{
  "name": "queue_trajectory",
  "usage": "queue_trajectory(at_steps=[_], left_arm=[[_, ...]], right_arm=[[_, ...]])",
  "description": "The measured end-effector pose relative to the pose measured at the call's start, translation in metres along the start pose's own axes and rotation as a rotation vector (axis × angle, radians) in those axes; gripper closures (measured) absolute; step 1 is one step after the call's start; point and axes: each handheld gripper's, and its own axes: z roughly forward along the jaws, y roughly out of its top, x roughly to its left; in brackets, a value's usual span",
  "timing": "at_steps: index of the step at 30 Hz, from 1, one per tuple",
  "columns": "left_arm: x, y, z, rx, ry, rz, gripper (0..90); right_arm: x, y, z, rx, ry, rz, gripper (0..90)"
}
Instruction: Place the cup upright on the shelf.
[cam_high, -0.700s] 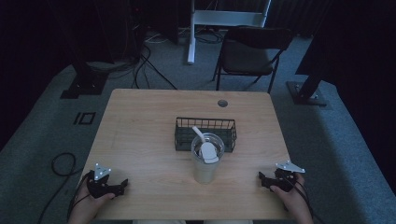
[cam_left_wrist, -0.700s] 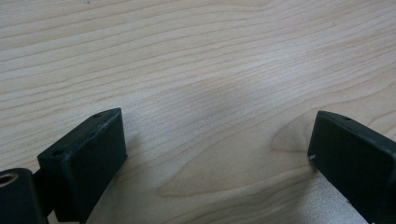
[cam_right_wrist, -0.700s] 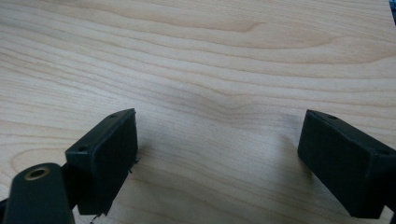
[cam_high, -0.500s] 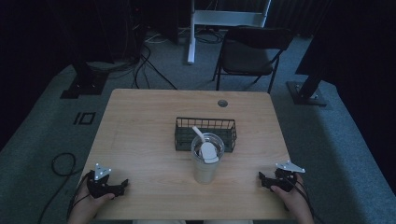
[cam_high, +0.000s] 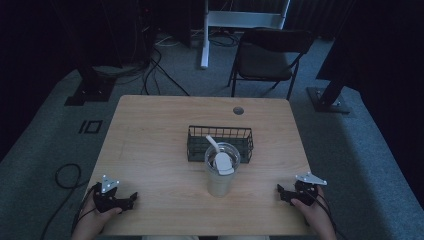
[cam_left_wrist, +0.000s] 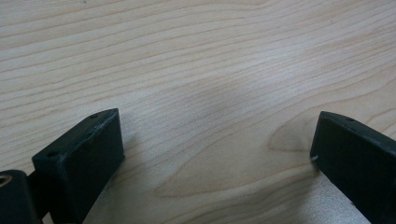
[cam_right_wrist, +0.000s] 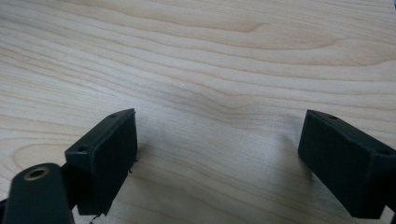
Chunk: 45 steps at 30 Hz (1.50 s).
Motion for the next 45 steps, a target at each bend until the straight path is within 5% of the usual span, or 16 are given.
queue_trajectory(at_steps=[27, 30, 37, 45], left_arm=[[-0.008, -0.002, -0.003, 0.006, -0.080, 0.091, 2.9], [-0.010, -0.001, -0.003, 0.007, -0.082, 0.097, 2.9], [-0.018, 0.002, 0.000, -0.001, -0.096, 0.118, 3.2], [-0.030, 0.012, 0.000, -0.032, -0.126, 0.173, 3.2]], right_arm=[[0.001, 0.000, -0.002, -0.037, 0.070, -0.057, 11.4], [0.000, 0.001, -0.002, -0.061, 0.130, -0.020, 11.4], [0.006, 0.006, -0.004, -0.076, 0.130, -0.062, 11.4], [0.020, 0.015, -0.005, -0.095, 0.187, -0.135, 11.4]])
